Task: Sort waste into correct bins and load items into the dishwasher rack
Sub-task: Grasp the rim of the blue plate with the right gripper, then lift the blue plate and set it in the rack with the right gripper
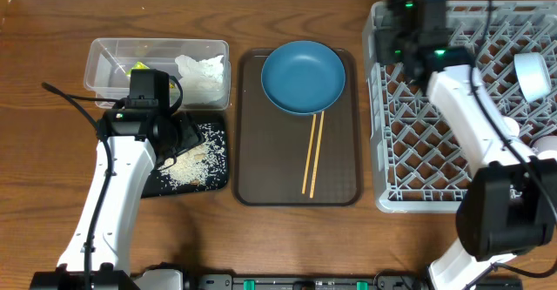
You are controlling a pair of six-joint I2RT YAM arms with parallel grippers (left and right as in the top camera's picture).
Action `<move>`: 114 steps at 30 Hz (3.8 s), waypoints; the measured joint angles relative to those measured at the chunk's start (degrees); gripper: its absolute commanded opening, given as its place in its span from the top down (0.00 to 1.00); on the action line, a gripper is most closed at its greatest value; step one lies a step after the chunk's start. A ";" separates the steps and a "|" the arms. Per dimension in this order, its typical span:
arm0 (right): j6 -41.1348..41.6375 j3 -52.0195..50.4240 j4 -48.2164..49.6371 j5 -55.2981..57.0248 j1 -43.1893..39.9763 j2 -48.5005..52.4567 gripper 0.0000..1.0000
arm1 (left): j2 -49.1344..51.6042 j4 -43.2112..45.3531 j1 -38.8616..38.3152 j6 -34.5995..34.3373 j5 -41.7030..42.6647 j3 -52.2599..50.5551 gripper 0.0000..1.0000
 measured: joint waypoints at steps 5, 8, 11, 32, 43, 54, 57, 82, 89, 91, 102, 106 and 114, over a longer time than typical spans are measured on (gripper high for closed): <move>4.46 0.00 0.15 -0.31 5.95 1.01 0.37 | 0.00 0.00 0.00 -0.02 0.00 0.00 0.29; 6.80 0.00 0.13 1.53 8.11 3.08 0.41 | 0.00 0.00 0.00 0.00 0.00 0.00 0.29; 9.57 0.00 -0.09 2.86 9.25 6.38 0.46 | 0.00 -0.02 0.00 0.00 0.00 0.00 0.29; 20.87 0.15 -0.92 6.71 9.18 13.70 0.98 | 0.00 -0.02 0.00 -0.02 0.00 0.00 0.29; 0.94 -0.24 3.37 14.21 3.32 -8.72 0.99 | 0.00 0.00 0.00 0.00 0.00 0.00 0.29; -27.58 -0.07 15.13 44.52 -6.36 -11.89 0.99 | 0.00 -0.02 0.00 -0.02 0.00 0.00 0.29; -32.41 -0.07 20.11 49.68 -9.46 -11.72 1.00 | 0.00 0.00 0.00 0.00 0.00 0.00 0.29; -43.76 0.17 21.07 59.69 -16.37 2.21 0.99 | 0.00 0.00 0.00 -0.02 0.00 0.00 0.29; -40.92 0.46 18.34 62.62 -13.51 2.21 0.90 | 0.00 0.00 0.00 0.00 0.00 0.00 0.29; -40.22 0.48 16.65 62.95 -12.22 2.21 0.79 | 0.00 0.00 0.00 0.00 0.00 0.00 0.29; -30.03 0.35 4.02 60.26 -6.54 3.02 0.56 | 0.00 -0.02 0.00 -0.02 0.00 0.00 0.29; -28.11 0.33 3.23 60.24 -6.56 3.02 0.37 | 0.00 -0.04 0.00 0.00 0.00 0.00 0.29; -27.17 -0.13 2.32 53.51 -6.40 -1.07 0.14 | 0.00 -0.02 0.00 0.00 0.00 0.00 0.29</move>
